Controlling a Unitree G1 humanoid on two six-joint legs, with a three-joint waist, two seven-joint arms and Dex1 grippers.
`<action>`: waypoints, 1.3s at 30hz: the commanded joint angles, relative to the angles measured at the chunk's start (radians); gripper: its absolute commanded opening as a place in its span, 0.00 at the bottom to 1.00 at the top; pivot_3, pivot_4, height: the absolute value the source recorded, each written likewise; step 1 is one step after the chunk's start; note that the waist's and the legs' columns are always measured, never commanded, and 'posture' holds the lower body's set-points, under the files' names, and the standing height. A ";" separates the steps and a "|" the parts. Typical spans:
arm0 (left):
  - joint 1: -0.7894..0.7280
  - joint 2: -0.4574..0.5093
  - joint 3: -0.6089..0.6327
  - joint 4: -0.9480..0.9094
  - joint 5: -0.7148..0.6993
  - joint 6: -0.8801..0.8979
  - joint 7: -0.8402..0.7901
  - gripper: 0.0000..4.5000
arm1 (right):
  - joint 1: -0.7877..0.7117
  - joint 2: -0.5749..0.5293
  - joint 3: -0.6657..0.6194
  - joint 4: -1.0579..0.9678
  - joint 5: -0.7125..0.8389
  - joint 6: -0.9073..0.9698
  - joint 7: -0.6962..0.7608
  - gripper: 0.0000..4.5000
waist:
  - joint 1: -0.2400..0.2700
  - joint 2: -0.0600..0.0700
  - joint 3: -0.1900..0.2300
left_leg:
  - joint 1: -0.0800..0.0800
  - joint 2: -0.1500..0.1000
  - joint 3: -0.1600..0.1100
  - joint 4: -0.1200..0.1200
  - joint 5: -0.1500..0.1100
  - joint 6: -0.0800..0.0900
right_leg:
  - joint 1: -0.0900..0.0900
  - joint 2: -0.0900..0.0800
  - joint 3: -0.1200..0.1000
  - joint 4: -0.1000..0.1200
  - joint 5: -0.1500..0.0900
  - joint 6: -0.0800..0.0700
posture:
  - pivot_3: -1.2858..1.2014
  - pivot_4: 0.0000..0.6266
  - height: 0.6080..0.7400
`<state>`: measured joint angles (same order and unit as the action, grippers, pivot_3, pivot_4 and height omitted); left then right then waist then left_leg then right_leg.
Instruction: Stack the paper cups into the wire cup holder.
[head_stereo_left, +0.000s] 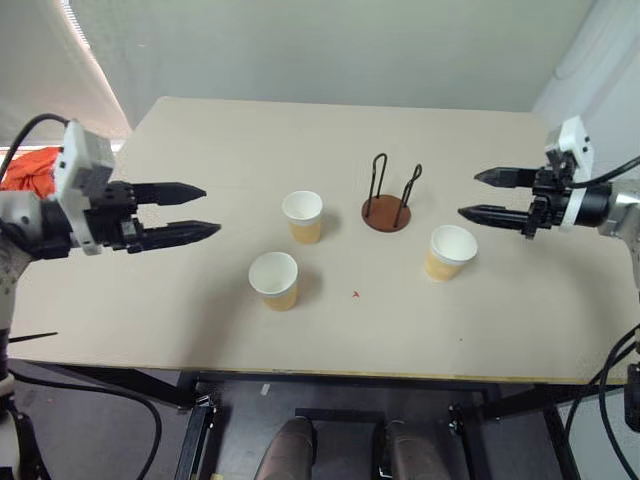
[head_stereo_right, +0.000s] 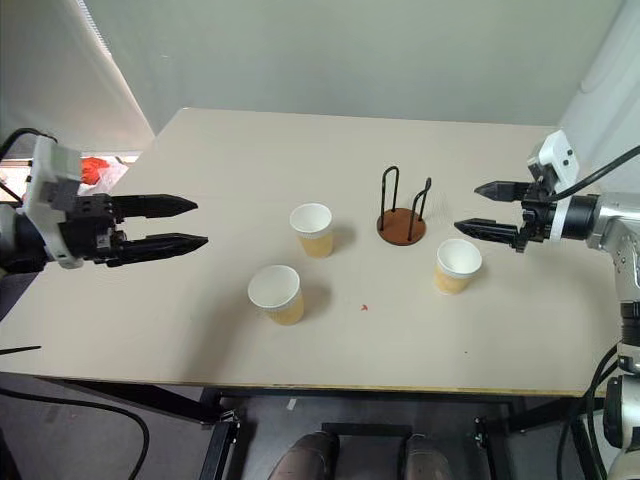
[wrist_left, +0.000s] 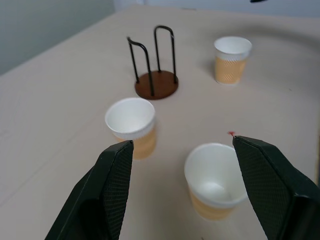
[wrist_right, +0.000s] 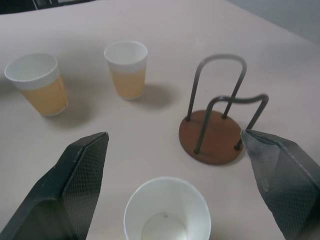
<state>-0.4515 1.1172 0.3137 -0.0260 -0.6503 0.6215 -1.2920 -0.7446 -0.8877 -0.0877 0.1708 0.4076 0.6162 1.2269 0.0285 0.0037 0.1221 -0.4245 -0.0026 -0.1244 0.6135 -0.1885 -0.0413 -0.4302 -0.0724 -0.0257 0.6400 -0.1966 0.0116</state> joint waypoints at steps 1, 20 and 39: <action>0.013 0.007 0.048 -0.017 -0.013 -0.008 0.003 0.77 | -0.031 0.000 -0.007 0.013 -0.009 -0.025 -0.024 1.00 | -0.001 0.000 0.000 | 0.000 0.000 0.000 0.000 0.000 0.000 | 0.000 0.000 0.000 0.000 0.000 0.000 | 0.52 0.24 1.00; -0.070 -0.115 -0.011 -0.050 0.004 -0.030 0.139 0.77 | -0.224 0.320 -0.033 0.241 -0.026 0.229 -0.479 1.00 | -0.002 0.000 0.000 | 0.000 0.000 -0.002 0.000 0.000 0.000 | -0.001 0.000 0.000 0.003 0.001 -0.001 | 0.52 0.24 1.00; -0.024 -0.092 0.024 -0.098 0.008 -0.015 0.185 0.78 | -0.311 0.526 -0.108 0.461 -0.002 0.107 -0.616 0.73 | -0.001 0.001 0.000 | -0.002 0.000 -0.002 0.000 -0.007 -0.009 | -0.004 0.000 -0.001 0.004 0.001 -0.002 | 0.52 0.24 1.00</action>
<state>-0.4733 1.0047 0.3011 -0.0925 -0.6378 0.6083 -1.1144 -1.0192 -0.3624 -0.1643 0.6405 0.3901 0.7470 0.6179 0.0272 0.0042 0.1224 -0.4263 -0.0025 -0.1267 0.6133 -0.1954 -0.0504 -0.4346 -0.0725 -0.0268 0.6441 -0.1958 0.0100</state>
